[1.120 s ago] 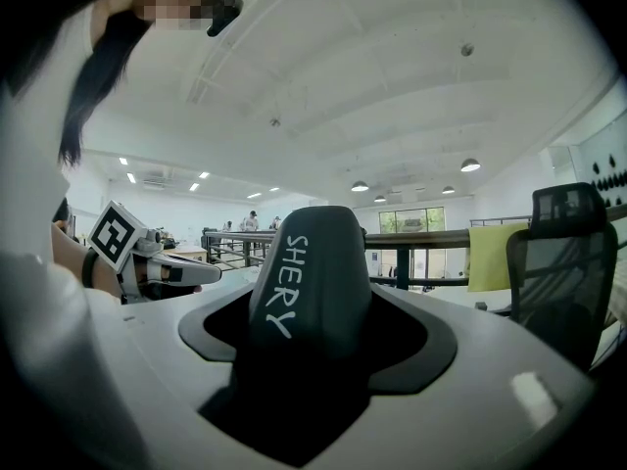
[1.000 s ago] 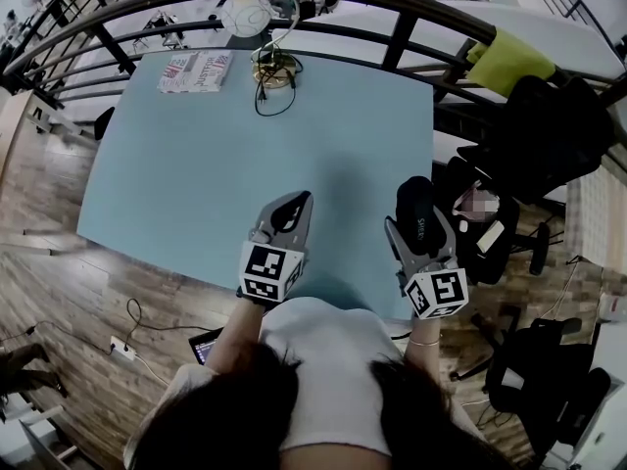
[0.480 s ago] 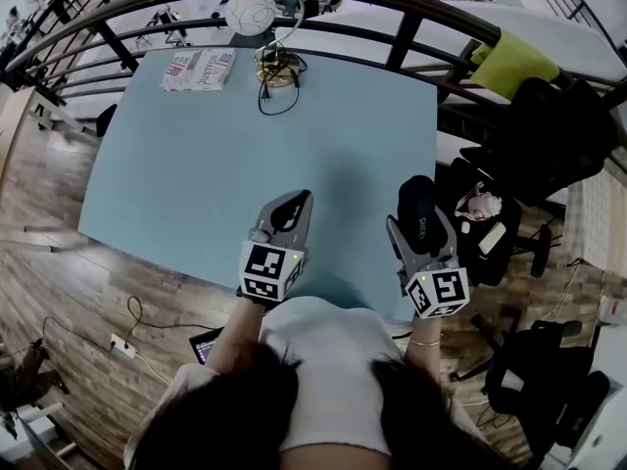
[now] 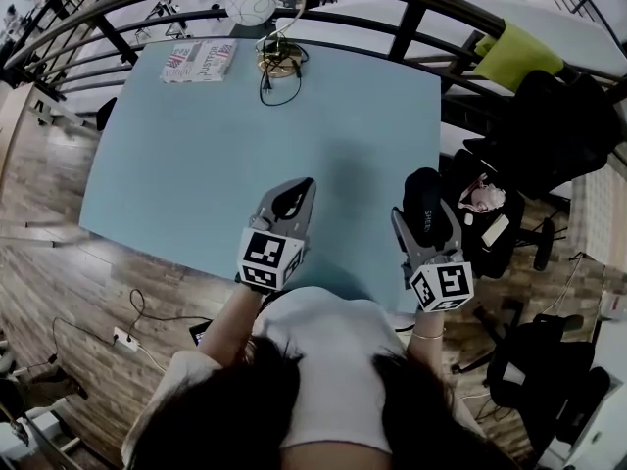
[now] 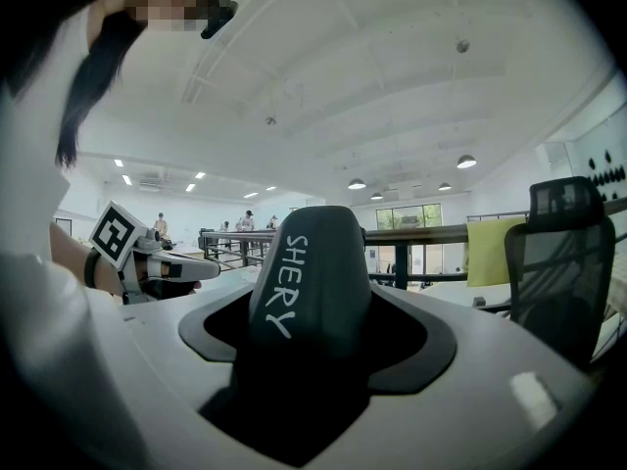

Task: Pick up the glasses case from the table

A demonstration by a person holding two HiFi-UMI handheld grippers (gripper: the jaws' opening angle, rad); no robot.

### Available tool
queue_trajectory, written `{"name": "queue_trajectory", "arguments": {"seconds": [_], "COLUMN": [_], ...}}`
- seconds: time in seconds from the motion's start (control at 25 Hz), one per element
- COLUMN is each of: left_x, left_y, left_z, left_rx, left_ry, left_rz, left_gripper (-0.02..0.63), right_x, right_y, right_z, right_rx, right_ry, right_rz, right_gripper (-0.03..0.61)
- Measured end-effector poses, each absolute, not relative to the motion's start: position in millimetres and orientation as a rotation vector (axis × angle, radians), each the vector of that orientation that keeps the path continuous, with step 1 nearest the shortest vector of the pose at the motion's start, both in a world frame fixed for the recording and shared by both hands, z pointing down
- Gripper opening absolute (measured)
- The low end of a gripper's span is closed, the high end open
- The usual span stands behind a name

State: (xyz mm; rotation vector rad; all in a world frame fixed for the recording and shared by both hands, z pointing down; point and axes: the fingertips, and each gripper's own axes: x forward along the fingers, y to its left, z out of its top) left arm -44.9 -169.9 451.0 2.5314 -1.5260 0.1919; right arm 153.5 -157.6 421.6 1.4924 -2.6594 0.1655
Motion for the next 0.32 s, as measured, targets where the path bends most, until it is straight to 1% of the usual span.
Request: {"name": "queue_trajectory", "arguments": {"seconds": [0.32], "left_x": [-59.8], "left_y": [-179.5], "left_z": [441.9], "left_rx": [2.536], "left_ry": [-1.558], "left_rz": [0.151], "left_gripper": [0.057], "right_x": [154.5], "right_y": [-161.5], "right_z": [418.6], "right_rx": [1.509], "right_ry": [-2.647], "right_rz": [0.149], "right_gripper": [0.337]}}
